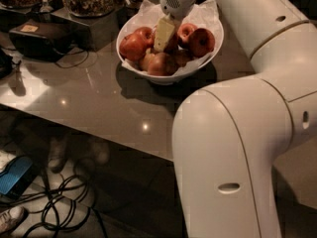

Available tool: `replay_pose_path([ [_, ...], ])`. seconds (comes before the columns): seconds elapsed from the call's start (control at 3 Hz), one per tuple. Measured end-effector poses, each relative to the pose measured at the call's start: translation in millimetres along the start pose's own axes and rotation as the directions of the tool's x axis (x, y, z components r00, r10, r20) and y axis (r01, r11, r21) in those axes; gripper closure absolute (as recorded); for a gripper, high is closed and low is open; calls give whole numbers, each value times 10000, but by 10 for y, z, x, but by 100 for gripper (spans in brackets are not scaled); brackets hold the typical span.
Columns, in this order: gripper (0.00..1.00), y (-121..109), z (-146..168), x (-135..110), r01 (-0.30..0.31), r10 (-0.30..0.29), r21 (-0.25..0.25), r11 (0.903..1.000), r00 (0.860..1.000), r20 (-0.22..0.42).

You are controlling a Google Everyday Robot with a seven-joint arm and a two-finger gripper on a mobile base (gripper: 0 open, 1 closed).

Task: Pick apple from white bowl

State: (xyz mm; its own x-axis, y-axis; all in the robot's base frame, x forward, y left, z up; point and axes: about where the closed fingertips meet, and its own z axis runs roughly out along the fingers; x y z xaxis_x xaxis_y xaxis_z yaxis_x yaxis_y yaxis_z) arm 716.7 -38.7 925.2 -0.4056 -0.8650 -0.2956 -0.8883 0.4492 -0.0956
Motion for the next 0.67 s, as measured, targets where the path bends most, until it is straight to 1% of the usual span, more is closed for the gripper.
replay_pose_path([
  [0.33,99,-35,37,-52,9,-10,109,9999,9999,148],
  [0.67,100,-40,37,-114,207,-213,202,9996,9993,319],
])
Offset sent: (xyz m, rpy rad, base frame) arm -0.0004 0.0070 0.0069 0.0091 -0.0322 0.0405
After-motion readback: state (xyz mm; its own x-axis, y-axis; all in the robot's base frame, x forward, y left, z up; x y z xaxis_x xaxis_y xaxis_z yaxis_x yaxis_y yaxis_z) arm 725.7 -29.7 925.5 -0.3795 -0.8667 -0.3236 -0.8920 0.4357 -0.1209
